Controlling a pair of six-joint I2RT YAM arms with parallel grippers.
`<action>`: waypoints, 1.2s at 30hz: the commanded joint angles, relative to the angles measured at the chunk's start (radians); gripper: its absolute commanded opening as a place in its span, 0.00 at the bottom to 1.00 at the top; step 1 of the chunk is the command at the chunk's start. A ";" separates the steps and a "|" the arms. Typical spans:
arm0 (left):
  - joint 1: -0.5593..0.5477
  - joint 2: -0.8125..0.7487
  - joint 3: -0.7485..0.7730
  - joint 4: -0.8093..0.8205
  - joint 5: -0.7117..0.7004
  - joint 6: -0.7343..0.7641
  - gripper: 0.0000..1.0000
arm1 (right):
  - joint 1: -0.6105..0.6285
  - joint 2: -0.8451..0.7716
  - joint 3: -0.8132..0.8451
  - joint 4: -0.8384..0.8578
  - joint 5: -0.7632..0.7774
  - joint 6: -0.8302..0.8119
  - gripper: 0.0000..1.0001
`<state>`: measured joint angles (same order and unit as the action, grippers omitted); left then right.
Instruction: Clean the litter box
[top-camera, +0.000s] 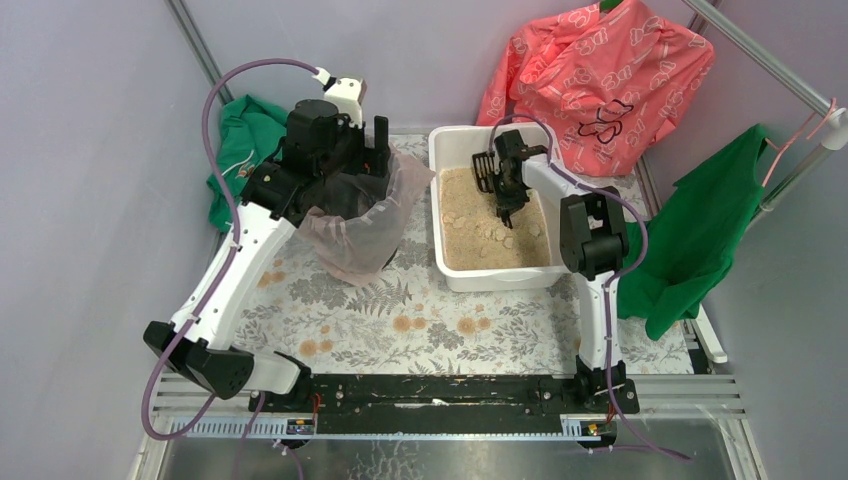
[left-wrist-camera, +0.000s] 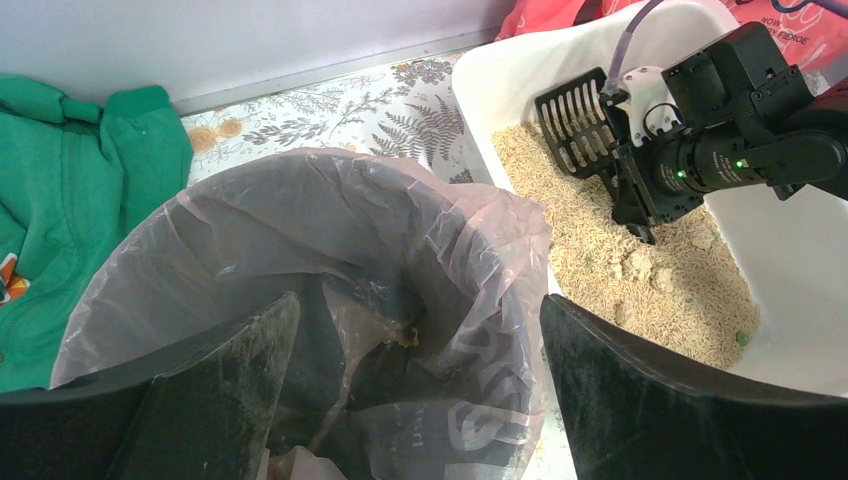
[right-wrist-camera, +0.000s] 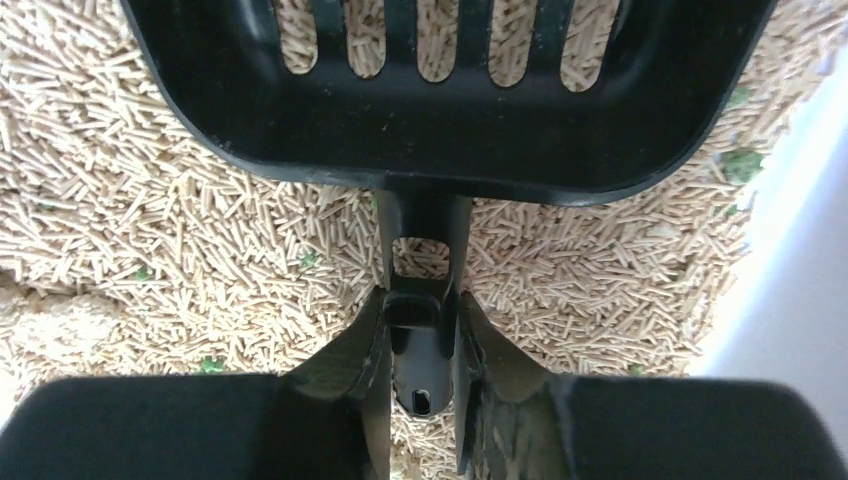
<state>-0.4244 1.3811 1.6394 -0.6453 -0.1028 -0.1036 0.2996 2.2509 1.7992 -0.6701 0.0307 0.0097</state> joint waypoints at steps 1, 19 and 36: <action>0.007 0.024 0.022 0.046 0.032 -0.020 0.99 | 0.004 -0.046 -0.044 0.041 -0.076 -0.026 0.12; 0.006 0.194 0.165 0.091 0.225 -0.110 0.98 | 0.007 -0.358 -0.208 0.025 -0.113 -0.090 0.00; 0.020 0.473 0.391 0.303 0.689 -0.407 0.93 | 0.125 -0.506 -0.112 -0.064 -0.092 -0.203 0.00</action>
<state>-0.4164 1.8034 1.9995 -0.4488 0.4736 -0.4198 0.3759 1.8267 1.6135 -0.7036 -0.0692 -0.1497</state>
